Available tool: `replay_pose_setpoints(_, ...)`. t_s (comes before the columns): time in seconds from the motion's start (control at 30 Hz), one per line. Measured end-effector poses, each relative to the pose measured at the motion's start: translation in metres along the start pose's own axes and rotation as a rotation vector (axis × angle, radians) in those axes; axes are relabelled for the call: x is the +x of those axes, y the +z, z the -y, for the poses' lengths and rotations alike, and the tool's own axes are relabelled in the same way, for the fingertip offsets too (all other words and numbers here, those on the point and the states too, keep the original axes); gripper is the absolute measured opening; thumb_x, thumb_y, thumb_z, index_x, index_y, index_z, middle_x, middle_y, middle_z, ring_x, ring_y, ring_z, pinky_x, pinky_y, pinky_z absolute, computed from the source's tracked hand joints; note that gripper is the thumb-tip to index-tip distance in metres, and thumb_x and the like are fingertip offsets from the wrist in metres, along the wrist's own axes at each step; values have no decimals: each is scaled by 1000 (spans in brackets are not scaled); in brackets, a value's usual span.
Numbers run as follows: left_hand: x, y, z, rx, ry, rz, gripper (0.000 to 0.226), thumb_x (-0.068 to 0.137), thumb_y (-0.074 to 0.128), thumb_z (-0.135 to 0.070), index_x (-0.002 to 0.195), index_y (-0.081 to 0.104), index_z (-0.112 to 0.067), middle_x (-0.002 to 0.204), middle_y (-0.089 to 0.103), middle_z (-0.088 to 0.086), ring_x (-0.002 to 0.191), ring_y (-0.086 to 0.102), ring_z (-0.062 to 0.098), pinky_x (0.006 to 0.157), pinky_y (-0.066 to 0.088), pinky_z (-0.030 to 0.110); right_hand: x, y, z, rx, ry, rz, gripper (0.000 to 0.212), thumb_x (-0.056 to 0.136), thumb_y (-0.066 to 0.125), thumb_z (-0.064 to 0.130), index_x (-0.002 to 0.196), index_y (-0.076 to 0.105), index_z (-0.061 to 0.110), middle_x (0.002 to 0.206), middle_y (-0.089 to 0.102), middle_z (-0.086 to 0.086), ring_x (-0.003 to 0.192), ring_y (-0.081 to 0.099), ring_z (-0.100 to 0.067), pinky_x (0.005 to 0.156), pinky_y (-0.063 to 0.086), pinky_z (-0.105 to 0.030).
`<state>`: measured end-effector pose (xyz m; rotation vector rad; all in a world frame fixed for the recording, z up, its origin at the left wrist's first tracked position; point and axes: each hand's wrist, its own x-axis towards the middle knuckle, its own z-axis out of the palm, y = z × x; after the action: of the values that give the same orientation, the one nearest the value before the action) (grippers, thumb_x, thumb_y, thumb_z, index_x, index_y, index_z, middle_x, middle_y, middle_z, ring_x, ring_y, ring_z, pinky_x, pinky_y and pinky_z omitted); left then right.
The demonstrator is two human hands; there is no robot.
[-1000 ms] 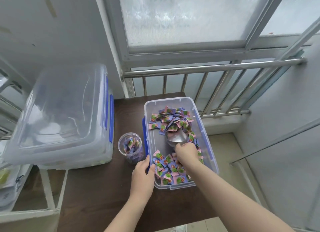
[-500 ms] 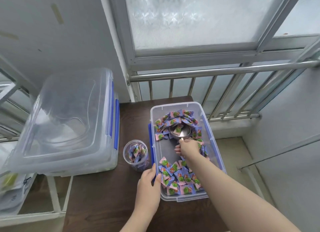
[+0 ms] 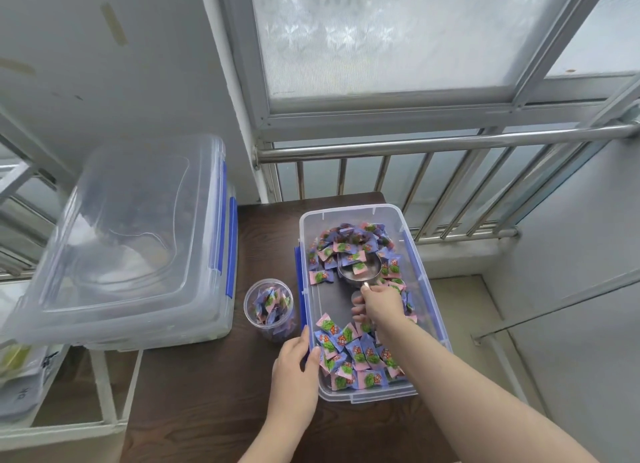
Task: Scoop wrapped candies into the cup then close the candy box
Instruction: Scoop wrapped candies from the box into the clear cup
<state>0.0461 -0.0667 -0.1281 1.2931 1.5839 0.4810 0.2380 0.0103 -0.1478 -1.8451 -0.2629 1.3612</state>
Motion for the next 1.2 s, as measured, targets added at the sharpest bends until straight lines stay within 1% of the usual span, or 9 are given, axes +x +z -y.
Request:
replay_pose_setpoints(0.17, -1, -2, -1, -15, -7, 11, 49, 104, 48, -32, 153, 41, -27, 130, 47, -15, 128, 45, 8, 106, 47, 32, 16, 5, 14, -13, 30, 7, 18, 100, 50, 9, 108, 56, -6, 71, 54, -14, 50, 50, -21, 36, 43, -23)
replay_pose_setpoints(0.3, -2, -2, -3, -28, -14, 13, 49, 104, 48, -31, 153, 40, -27, 132, 47, -15, 129, 44, 6, 105, 47, 29, 27, 2, 13, -52, 6, 7, 20, 99, 53, 11, 103, 61, -7, 74, 63, -15, 53, 60, -20, 48, 47, -25)
replay_pose_setpoints(0.53, -2, -1, -2, -31, -17, 7, 50, 104, 48, -31, 153, 40, -27, 132, 47, -14, 129, 45, 6, 105, 48, 30, 8, -8, -1, -44, -38, 90, 20, 101, 48, 13, 99, 64, 2, 87, 67, -11, 64, 61, -17, 51, 43, -25)
replay_pose_setpoints(0.63, -4, 0, -5, -38, -20, 3, 50, 104, 48, -31, 153, 41, -27, 135, 46, -12, 128, 45, 6, 97, 48, 22, -8, -14, -3, -77, -72, 112, 25, 102, 46, 15, 94, 68, 5, 94, 68, -10, 67, 62, -15, 51, 44, -23)
replay_pose_setpoints(0.77, -7, -3, -1, -129, -51, -74, 42, 101, 55, -27, 143, 52, -22, 127, 51, -9, 109, 55, 2, 68, 46, 7, -31, -31, -3, -122, -113, 123, 27, 102, 47, 18, 101, 70, 5, 93, 71, -7, 73, 66, -18, 67, 53, -34)
replay_pose_setpoints(0.87, -6, -14, 10, -184, -101, -288, 35, 93, 68, -24, 126, 55, -22, 127, 58, 0, 107, 61, 10, 83, 49, 20, -47, -46, -1, -166, -157, 156, 27, 102, 49, 19, 108, 70, 3, 94, 73, -10, 74, 67, -20, 70, 51, -35)
replay_pose_setpoints(0.93, 2, -24, 18, -163, -130, -370, 56, 86, 76, -20, 134, 48, -18, 134, 54, 5, 116, 59, 19, 96, 49, 33, -56, -57, 2, -190, -170, 186, 25, 101, 50, 20, 110, 70, 8, 98, 73, -17, 75, 65, -24, 69, 49, -39)
replay_pose_setpoints(1.07, 25, -43, 7, -82, -52, -362, 104, 72, 89, -25, 155, 27, -21, 155, 39, 3, 141, 41, 23, 114, 39, 44, -70, -75, 9, -278, -160, 305, 26, 99, 54, 29, 93, 75, 15, 98, 70, -27, 73, 60, -31, 66, 42, -45)
replay_pose_setpoints(1.2, 42, -53, -8, -59, 62, -302, 110, 66, 94, -23, 154, 28, -25, 153, 42, -2, 140, 41, 19, 113, 39, 40, -85, -76, 20, -333, -174, 368, 22, 99, 55, 24, 104, 74, 14, 87, 71, -12, 61, 60, -18, 56, 44, -35)
